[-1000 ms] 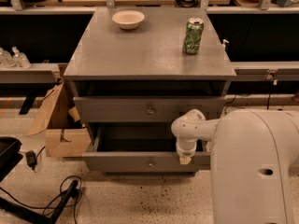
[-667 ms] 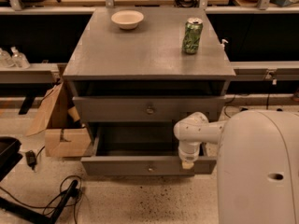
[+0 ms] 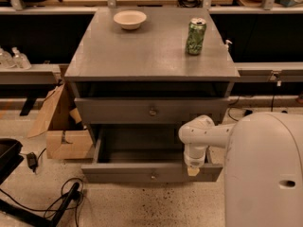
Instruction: Open middle drawer
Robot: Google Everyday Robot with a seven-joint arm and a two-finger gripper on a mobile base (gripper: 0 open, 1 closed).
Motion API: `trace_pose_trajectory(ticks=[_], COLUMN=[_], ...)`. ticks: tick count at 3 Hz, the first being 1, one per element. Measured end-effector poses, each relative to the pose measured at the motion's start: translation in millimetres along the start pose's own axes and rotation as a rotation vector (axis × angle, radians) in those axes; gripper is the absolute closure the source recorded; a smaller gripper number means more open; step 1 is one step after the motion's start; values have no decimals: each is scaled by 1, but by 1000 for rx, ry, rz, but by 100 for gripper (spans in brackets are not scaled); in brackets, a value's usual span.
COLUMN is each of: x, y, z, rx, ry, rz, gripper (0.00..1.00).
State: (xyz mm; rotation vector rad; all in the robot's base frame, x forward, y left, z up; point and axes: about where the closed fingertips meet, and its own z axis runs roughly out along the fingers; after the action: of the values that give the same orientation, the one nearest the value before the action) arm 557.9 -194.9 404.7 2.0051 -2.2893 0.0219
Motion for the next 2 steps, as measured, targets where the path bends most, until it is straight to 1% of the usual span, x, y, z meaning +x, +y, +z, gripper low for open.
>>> trace_pose_trajectory(ticks=[1, 2], x=[0, 8], y=[0, 20], z=[0, -1], rx=[0, -50], ry=[0, 9], rz=[0, 23], gripper=[100, 100])
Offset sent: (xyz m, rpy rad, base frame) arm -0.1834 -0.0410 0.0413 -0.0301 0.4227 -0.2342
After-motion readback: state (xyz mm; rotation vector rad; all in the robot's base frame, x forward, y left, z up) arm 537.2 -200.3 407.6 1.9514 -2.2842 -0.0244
